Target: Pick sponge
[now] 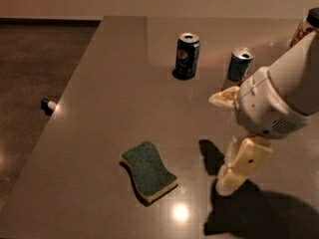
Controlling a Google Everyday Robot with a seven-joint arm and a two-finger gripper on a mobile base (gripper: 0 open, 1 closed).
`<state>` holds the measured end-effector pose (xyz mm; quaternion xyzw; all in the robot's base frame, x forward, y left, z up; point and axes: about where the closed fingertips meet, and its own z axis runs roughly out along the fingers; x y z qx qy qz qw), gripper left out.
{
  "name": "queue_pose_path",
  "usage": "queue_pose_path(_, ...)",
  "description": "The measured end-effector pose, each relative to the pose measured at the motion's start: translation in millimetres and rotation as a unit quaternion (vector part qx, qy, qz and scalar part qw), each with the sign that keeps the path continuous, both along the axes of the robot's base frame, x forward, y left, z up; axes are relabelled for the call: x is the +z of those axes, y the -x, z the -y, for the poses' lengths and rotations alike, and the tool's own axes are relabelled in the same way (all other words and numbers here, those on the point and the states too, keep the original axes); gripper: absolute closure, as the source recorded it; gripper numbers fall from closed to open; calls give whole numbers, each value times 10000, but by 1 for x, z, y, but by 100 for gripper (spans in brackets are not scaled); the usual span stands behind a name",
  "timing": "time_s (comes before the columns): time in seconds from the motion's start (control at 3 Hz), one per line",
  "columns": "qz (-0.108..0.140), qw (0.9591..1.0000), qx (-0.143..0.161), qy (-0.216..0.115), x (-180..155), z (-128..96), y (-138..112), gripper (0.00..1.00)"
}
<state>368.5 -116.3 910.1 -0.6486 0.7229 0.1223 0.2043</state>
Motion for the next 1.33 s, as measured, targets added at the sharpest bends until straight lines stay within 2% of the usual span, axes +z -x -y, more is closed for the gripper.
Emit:
queue_pose_path(0.33,-29,9998,48,-170,-17,-22,10,0)
queue_pose_path(1.0,62,9995,-315,-58,-50,-60,21,0)
queue_pose_path(1.33,42,9992,-403,-5,-62,-69,25,0)
